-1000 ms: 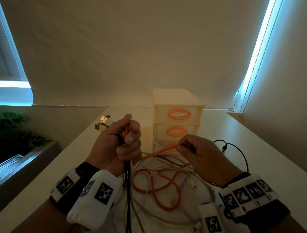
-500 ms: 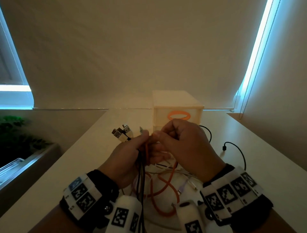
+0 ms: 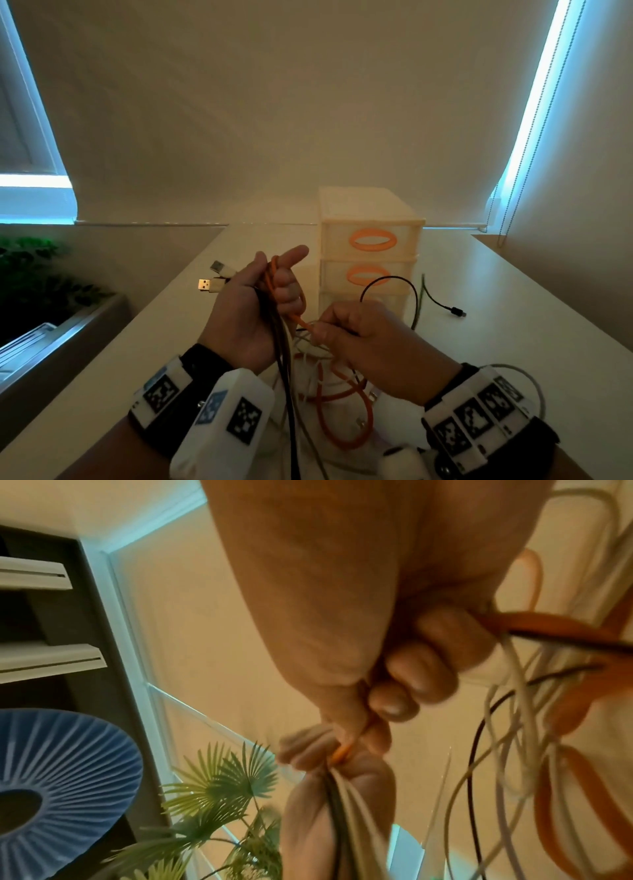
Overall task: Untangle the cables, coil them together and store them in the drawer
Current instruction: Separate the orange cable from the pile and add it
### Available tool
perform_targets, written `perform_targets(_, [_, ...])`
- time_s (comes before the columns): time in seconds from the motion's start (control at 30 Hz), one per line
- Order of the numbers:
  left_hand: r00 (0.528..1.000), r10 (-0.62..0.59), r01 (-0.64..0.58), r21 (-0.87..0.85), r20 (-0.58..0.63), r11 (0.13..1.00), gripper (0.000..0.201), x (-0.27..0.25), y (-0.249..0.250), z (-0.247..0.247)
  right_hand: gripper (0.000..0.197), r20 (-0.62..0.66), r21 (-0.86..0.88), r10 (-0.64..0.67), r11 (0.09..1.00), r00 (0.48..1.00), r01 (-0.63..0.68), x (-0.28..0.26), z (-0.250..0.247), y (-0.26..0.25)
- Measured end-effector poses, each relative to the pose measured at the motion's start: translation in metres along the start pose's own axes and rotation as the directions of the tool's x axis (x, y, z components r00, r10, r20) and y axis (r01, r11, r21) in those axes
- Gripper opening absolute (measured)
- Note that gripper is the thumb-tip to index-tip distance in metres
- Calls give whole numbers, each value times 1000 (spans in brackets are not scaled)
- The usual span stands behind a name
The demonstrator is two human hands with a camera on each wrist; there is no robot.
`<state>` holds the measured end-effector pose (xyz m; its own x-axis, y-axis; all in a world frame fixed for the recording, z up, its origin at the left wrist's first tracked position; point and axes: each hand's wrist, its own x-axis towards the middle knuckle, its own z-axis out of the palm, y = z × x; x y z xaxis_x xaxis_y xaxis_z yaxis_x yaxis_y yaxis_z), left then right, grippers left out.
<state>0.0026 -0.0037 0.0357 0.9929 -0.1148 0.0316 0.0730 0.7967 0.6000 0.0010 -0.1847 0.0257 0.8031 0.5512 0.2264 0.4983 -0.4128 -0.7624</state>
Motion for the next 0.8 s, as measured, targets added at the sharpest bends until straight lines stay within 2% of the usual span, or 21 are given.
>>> perform_targets(0.07, [999, 18, -16, -32, 49, 999, 48, 0, 8, -2, 21, 77, -45, 30, 999, 997, -26, -3, -8, 3])
perform_targets(0.2, [984, 8, 10, -94, 178, 995, 44, -3, 21, -7, 21, 35, -29, 100, 995, 994, -99, -6, -27, 10])
perform_targets(0.3, [943, -30, 62, -88, 331, 994, 45, -5, 29, -8, 19, 40, -31, 113, 993, 993, -112, -6, -32, 9])
perform_targets(0.4, [870, -121, 115, 43, 479, 992, 50, -8, 31, -1, 16, -60, -32, 90, 995, 994, -92, -3, -31, 1])
perform_targets(0.47, [834, -205, 148, 150, 512, 978, 52, -12, 23, 5, 15, -180, -21, 61, 998, 982, -66, 0, -31, -4])
perform_targets(0.53, [820, -276, 169, 250, 501, 953, 50, -16, 17, 8, 12, -280, -71, 12, 997, 960, -34, 2, -31, -9])
perform_targets(0.6, [845, -307, 115, 412, 438, 904, 53, -19, 16, 6, 16, -364, -172, -56, 985, 930, -8, 4, -34, -12])
perform_targets(0.7, [905, -322, 51, 680, 279, 732, 56, -24, 16, 8, 27, -433, -189, -113, 981, 895, 32, 6, -44, -23])
perform_targets(0.77, [940, -305, 68, 789, 155, 610, 56, -26, 11, 13, 22, -415, -181, -137, 981, 900, 66, 9, -48, -32])
perform_targets(0.8, [956, -272, 73, 803, 114, 591, 55, -26, 7, 16, 19, -397, -148, -137, 985, 907, 84, 10, -48, -37])
